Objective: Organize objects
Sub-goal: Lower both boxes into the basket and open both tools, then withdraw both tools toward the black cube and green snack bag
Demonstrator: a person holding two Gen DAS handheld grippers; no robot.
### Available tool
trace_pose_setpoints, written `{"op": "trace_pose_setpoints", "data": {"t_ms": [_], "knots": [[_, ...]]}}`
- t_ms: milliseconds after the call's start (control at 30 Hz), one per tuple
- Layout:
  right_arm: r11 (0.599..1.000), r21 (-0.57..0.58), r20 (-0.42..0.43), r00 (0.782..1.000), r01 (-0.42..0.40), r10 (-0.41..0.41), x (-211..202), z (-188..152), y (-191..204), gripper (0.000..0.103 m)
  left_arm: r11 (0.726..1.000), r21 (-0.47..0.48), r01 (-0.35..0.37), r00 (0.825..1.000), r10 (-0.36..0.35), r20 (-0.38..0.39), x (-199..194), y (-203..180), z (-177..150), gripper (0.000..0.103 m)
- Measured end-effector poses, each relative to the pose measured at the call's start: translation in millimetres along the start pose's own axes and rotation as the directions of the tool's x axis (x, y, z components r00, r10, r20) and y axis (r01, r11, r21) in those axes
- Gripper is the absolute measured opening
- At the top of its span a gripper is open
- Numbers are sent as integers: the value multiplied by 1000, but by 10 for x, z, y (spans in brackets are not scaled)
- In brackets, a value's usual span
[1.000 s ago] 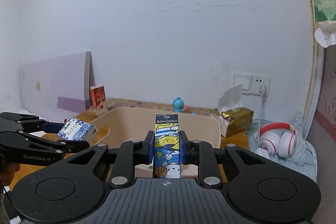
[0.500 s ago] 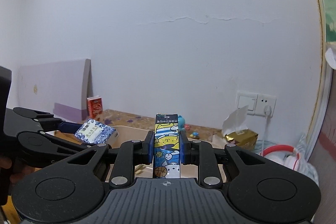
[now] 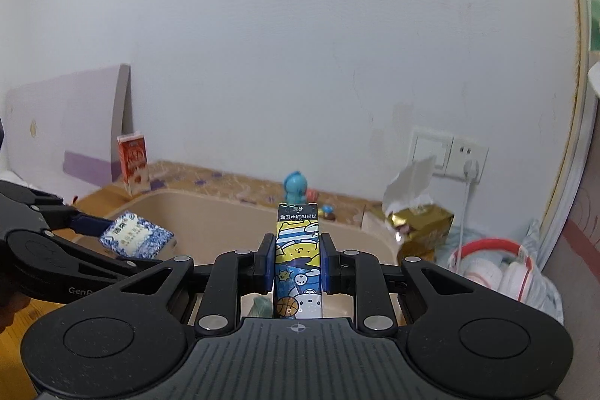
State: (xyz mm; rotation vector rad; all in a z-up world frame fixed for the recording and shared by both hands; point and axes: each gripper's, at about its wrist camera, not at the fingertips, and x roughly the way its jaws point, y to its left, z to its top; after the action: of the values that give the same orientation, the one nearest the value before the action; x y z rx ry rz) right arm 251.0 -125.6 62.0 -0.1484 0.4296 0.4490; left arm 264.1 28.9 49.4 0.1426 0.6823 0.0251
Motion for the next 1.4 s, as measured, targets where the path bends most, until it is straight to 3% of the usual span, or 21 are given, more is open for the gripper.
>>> {"op": "trace_pose_setpoints", "data": {"t_ms": [133, 400, 467, 700, 833, 1067, 1400], "knots": [[1000, -16, -76, 997, -4, 3, 162, -70, 37, 21, 1000, 10, -3, 1000, 4, -31, 69, -19, -39, 67], [1000, 9, -140, 990, -15, 16, 285, -124, -32, 22, 1000, 2, -5, 999, 5, -46, 97, -3, -71, 67], [1000, 21, -138, 990, -22, 24, 267, -144, -50, 34, 1000, -4, -3, 999, 3, -40, 72, 10, -71, 71], [1000, 25, -85, 996, -15, 17, 53, -124, -79, 47, 1000, -24, -7, 1000, 7, 6, -99, 24, -52, 81], [1000, 17, -48, 999, 1, 0, -120, -100, -73, 61, 1000, -31, -3, 999, 4, 33, -230, 27, -57, 83], [999, 50, -9, 1000, 3, -2, -420, -128, -85, 75, 999, -38, 12, 997, -9, 75, -509, -7, -130, 86], [999, 33, 6, 1000, 15, -15, -782, -323, -14, 87, 999, -34, 34, 994, -30, 107, -855, -34, -330, 87]]}}
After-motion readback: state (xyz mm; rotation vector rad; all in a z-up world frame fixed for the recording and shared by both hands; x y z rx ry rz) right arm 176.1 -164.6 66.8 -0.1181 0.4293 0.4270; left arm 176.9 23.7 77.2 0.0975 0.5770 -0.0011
